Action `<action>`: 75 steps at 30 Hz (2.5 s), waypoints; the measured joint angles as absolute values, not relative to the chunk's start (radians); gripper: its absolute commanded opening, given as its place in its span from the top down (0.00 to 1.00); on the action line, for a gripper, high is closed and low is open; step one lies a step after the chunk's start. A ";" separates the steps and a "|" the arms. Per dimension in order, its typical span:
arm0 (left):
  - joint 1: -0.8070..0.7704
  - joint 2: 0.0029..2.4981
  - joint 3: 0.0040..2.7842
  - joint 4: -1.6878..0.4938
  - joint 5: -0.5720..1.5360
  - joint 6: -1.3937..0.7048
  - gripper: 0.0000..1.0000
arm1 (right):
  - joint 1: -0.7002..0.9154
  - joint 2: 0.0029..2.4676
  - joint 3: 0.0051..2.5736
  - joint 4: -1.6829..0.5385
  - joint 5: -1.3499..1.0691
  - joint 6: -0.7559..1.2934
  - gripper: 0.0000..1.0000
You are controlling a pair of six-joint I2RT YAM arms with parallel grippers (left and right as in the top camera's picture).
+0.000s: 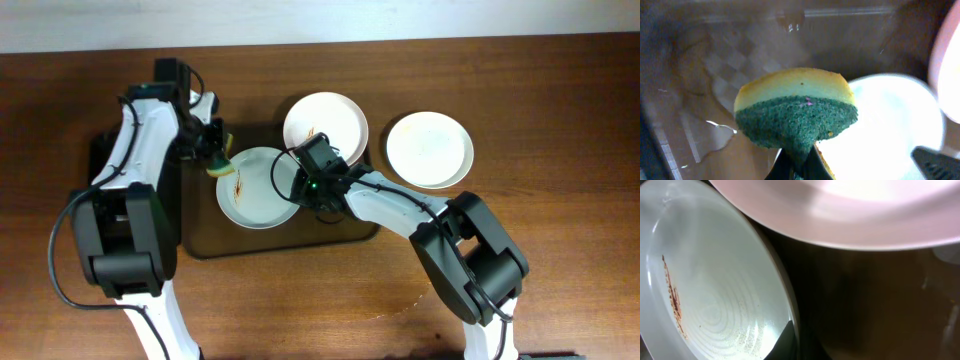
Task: Clean dirty plates on tray and stack at the side
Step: 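Scrub the light blue plate with the sponge in the left gripper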
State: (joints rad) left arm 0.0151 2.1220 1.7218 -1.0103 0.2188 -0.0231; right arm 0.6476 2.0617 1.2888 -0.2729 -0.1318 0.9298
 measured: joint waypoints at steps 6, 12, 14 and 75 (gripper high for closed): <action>-0.069 2.123 1.520 -0.844 0.185 0.046 0.99 | 0.647 2.068 1.291 -0.260 -0.139 0.931 0.96; -0.069 2.072 1.418 -0.869 0.284 0.106 0.99 | 0.646 2.069 1.291 -0.261 -0.139 0.912 0.96; -0.071 2.076 1.399 -0.932 0.400 0.162 0.99 | 0.645 2.069 1.291 -0.261 -0.140 0.909 0.96; 0.042 2.135 1.721 -1.029 0.163 -0.024 0.99 | 0.639 2.081 1.300 -0.252 -0.220 0.868 0.96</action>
